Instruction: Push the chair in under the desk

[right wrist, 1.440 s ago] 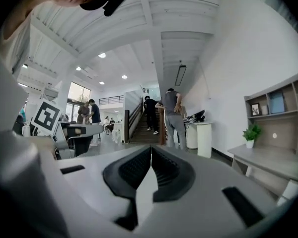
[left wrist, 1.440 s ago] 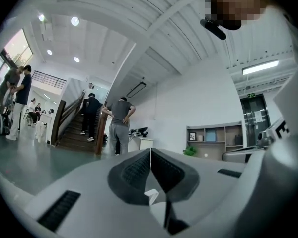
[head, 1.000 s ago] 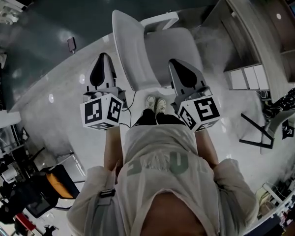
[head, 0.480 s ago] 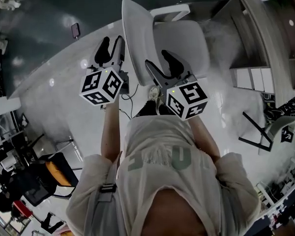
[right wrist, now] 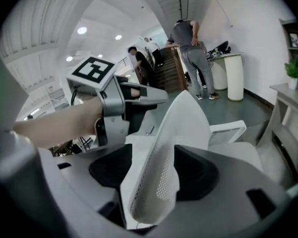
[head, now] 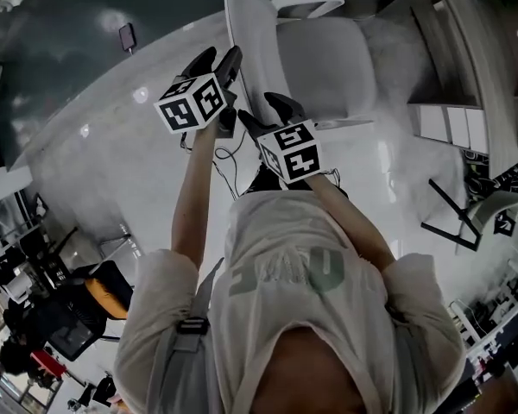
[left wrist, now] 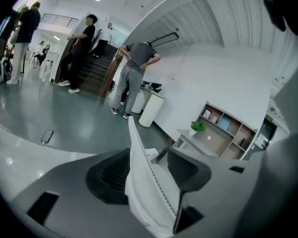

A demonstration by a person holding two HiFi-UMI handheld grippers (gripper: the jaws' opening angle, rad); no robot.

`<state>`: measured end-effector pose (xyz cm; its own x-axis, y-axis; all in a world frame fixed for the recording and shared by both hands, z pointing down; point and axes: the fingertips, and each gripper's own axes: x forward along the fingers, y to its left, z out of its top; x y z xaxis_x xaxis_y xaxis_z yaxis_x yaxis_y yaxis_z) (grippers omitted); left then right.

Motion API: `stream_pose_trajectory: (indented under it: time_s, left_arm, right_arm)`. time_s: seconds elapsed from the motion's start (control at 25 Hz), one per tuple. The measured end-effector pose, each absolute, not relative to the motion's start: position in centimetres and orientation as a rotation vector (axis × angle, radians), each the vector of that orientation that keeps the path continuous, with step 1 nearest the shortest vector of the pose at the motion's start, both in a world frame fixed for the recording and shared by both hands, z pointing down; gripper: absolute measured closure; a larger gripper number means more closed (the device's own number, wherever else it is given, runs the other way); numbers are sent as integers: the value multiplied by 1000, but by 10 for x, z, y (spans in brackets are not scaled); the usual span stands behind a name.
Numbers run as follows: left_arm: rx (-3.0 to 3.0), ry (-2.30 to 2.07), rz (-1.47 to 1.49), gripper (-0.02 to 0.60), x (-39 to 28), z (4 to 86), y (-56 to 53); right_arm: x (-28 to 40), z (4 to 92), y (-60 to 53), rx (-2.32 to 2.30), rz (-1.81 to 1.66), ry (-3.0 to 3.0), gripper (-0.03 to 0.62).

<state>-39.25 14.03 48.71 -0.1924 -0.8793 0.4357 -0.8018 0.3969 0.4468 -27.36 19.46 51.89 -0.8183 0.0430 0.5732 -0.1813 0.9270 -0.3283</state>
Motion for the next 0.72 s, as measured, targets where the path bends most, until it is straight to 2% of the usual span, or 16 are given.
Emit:
stream_pose_trajectory:
  time_s: [0.32, 0.52, 0.56, 0.72]
  left_arm:
    - [1451, -1871, -205, 354, -397, 512, 127]
    - [1487, -1828, -99, 372, -390, 521, 112]
    - [1483, -1822, -76, 407, -388, 524, 111]
    - [1446, -1795, -59, 416, -382, 526, 109]
  right_arm:
    - [-281, 564, 200, 183, 377, -2363, 342]
    - [-286, 573, 196, 215, 382, -2359, 344]
    - [-285, 573, 195, 218, 395, -2355, 348]
    - [-278, 571, 194, 230, 455, -2359, 403]
